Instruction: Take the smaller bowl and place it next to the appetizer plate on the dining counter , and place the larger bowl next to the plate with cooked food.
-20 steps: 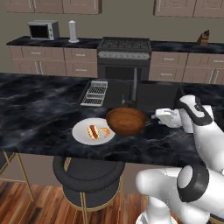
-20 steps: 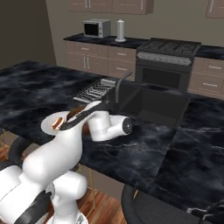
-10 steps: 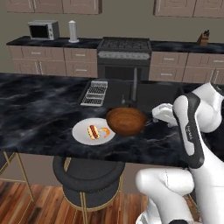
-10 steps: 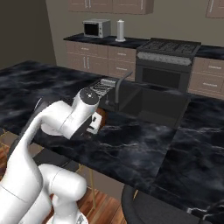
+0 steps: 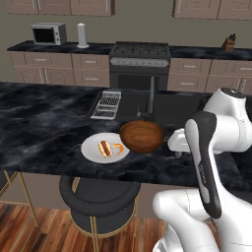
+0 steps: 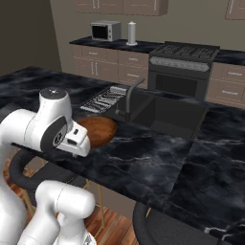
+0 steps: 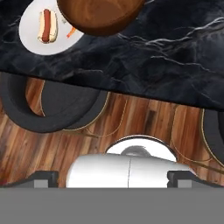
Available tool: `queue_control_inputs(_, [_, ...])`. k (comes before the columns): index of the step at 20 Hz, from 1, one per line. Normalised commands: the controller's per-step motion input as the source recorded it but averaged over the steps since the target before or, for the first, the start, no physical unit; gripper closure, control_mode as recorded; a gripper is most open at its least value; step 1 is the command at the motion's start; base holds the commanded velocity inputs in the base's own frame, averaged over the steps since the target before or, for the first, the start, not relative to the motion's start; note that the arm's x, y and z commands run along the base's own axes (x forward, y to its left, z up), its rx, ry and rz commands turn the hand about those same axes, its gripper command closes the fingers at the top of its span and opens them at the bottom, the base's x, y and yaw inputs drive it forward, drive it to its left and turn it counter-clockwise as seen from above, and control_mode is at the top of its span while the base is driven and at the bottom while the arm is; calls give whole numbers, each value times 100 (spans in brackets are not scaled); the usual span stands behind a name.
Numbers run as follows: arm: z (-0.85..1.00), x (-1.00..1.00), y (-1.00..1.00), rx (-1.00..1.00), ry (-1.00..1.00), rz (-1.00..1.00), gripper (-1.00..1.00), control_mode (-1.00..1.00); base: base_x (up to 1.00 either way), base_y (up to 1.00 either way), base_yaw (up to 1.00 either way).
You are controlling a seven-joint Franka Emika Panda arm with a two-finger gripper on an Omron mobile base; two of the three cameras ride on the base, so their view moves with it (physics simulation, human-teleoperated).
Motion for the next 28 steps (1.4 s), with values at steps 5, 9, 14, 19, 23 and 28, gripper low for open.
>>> queue_control_inputs(5, [-6, -20, 0, -5, -9, 0, -100, -100, 0, 0, 0])
queue_control_inputs(9, [-7, -26, 0, -2, -10, -3, -100, -100, 0, 0, 0])
queue_control_inputs(14, [0, 0, 0, 0, 0, 0, -100, 100, -94, 0, -25])
queue_control_inputs(19, [0, 0, 0, 0, 0, 0, -100, 100, -96, -17, -29])
queue_control_inputs(23, [0, 0, 0, 0, 0, 0, -100, 100, -44, -79, -29])
queue_control_inputs(28, [0, 0, 0, 0, 0, 0, -100, 100, -15, -99, -21])
